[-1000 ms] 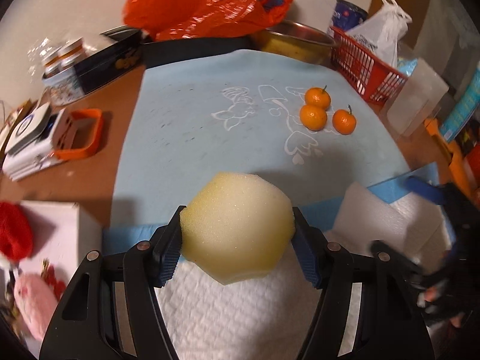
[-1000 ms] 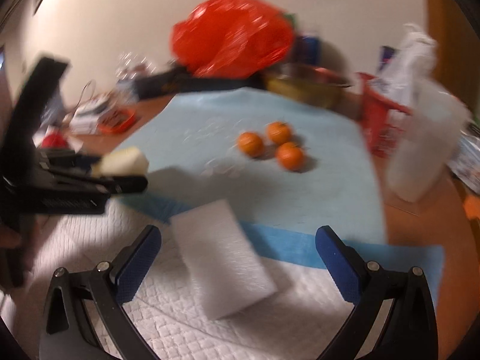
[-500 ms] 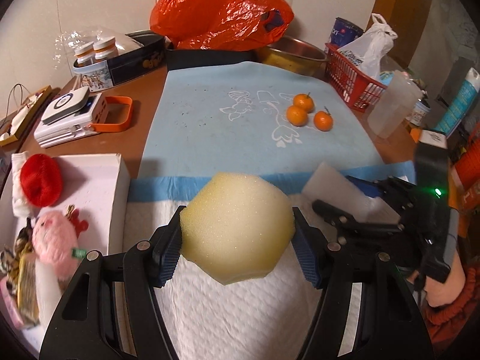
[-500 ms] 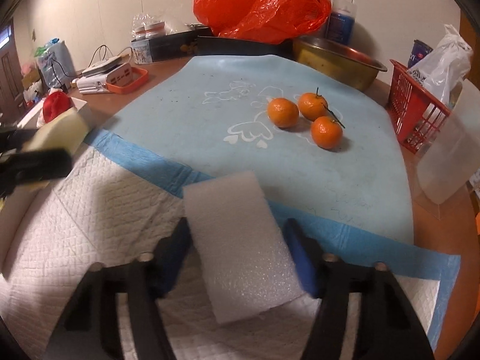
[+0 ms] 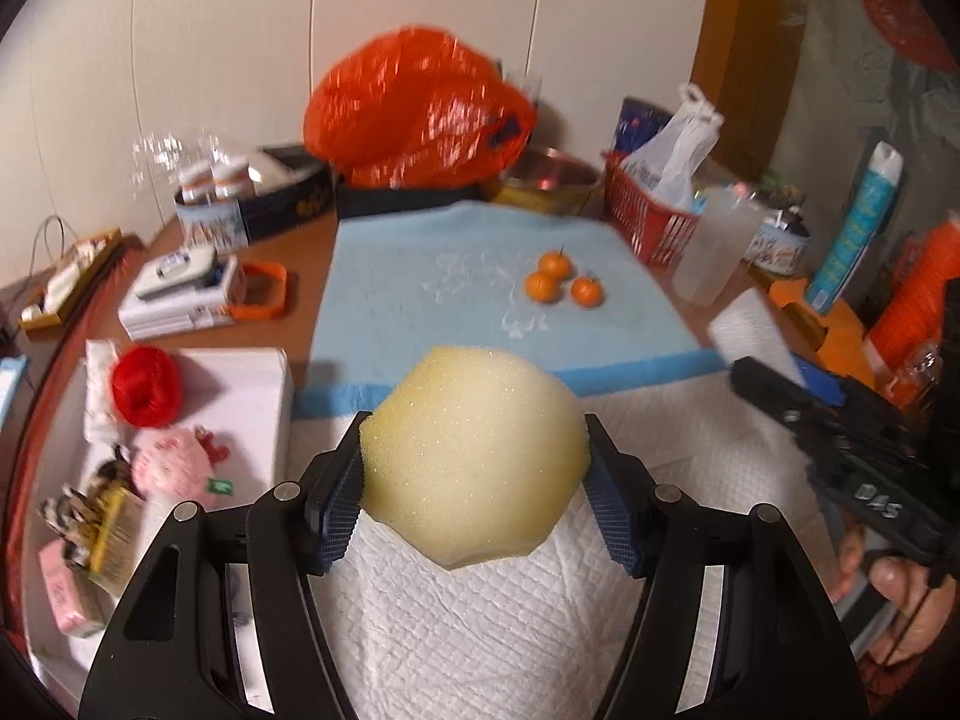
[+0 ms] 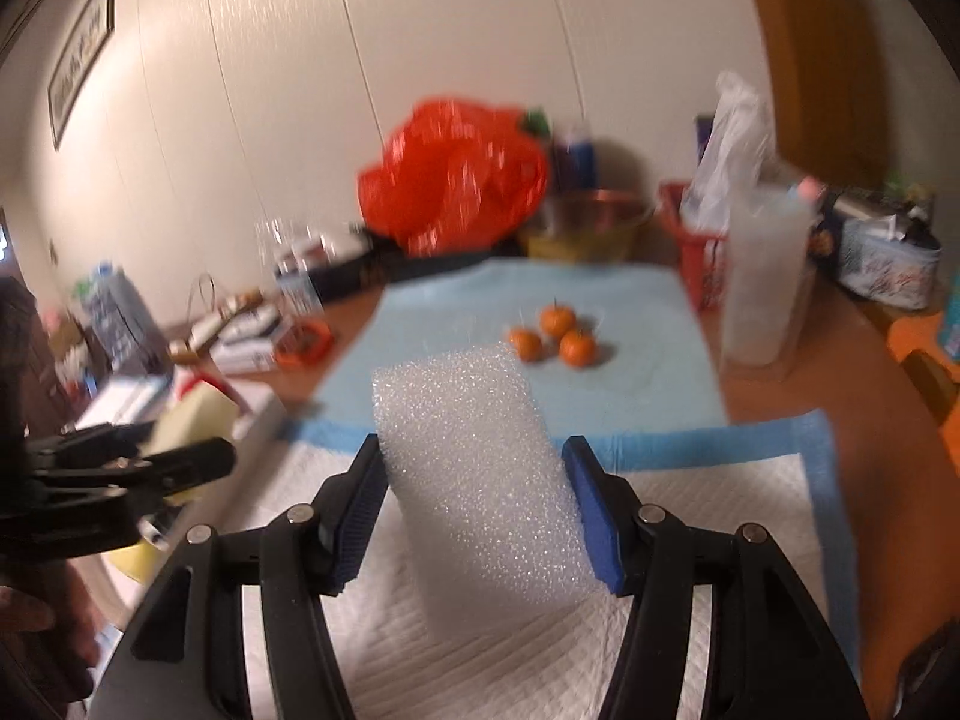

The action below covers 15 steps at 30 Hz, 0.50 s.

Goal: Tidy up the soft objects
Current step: 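Carry the yellow sponge and white foam block over the white box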

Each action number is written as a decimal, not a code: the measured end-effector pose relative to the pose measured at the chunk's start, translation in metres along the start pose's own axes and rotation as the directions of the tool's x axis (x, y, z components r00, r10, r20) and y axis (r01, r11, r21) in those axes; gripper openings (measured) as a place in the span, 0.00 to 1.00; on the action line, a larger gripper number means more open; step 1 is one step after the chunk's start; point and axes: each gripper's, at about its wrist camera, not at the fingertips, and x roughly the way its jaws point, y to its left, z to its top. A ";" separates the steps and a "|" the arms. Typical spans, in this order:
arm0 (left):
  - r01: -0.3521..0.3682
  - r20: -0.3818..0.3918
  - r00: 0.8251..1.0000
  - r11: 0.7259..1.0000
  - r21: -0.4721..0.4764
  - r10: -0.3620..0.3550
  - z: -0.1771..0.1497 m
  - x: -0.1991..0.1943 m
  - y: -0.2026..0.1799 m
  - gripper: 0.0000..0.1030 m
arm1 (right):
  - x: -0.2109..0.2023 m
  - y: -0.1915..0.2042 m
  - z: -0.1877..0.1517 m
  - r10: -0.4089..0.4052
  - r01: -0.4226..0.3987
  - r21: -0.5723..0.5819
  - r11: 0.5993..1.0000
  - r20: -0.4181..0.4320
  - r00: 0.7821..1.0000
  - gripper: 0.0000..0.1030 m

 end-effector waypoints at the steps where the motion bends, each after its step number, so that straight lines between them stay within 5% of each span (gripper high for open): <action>1: 0.007 0.017 1.000 1.000 0.001 -0.007 0.002 -0.008 0.001 0.65 | -0.012 0.002 0.002 -0.003 0.003 0.001 1.000 0.028 1.000 0.57; 15: 0.008 0.172 0.985 1.000 -0.012 -0.006 -0.004 -0.114 0.039 0.65 | -0.116 0.062 0.018 -0.012 0.004 0.025 1.000 0.292 0.956 0.58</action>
